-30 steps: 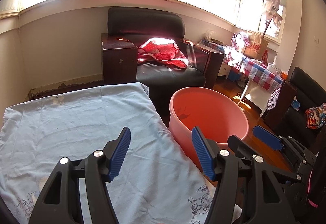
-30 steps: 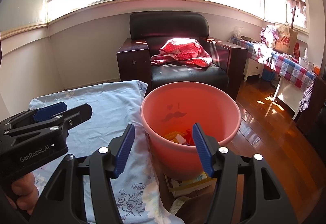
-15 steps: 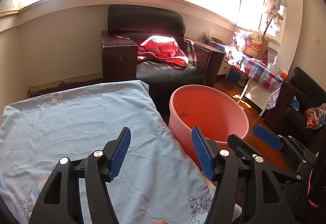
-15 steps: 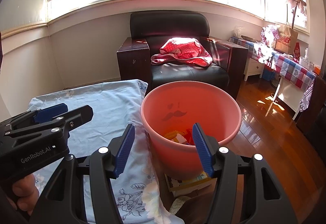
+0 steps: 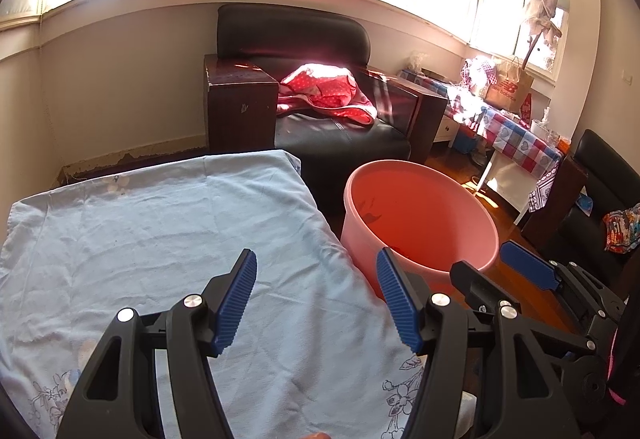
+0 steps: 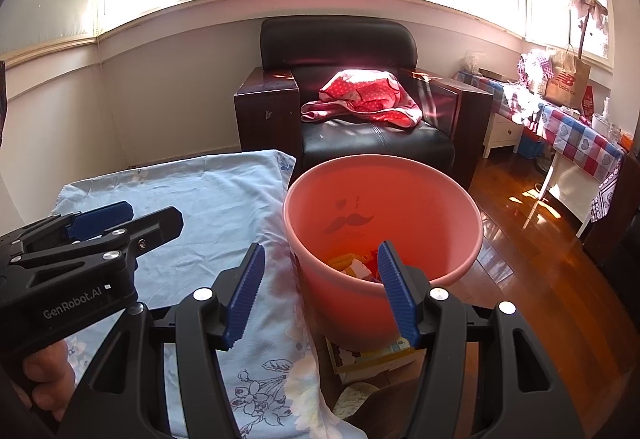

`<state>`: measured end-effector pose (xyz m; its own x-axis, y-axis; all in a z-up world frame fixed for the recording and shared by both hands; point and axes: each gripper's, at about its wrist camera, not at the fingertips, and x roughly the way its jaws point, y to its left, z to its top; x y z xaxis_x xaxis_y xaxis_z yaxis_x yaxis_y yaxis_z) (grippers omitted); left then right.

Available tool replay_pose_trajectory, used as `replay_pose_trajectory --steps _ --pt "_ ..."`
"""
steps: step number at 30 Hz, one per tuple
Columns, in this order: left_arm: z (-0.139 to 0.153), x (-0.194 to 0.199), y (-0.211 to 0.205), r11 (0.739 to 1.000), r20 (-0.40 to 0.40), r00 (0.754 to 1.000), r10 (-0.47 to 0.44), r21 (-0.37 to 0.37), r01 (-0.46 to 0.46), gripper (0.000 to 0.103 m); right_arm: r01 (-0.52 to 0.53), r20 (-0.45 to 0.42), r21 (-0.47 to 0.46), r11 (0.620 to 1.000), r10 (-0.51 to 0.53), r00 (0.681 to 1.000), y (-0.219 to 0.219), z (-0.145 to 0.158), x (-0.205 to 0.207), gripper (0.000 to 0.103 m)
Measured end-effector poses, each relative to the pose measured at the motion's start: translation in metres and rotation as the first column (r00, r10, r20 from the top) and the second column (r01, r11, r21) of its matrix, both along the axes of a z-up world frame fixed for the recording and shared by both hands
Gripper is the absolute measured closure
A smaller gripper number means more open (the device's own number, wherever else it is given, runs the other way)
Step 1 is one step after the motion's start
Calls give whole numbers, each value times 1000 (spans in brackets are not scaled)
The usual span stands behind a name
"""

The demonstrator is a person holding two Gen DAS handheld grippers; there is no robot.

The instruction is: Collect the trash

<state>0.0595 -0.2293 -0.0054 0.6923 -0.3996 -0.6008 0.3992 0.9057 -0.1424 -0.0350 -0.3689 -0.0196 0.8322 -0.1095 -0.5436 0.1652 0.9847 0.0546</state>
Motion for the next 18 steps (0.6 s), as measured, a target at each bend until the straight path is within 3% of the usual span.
replay_pose_trajectory --steps 12,18 --pt "-16 20 49 992 -43 993 113 54 -111 41 -89 -72 15 996 90 993 21 -10 32 44" --pt "-29 33 106 965 -73 965 253 90 -246 41 -184 -132 47 982 188 973 49 -22 60 44"
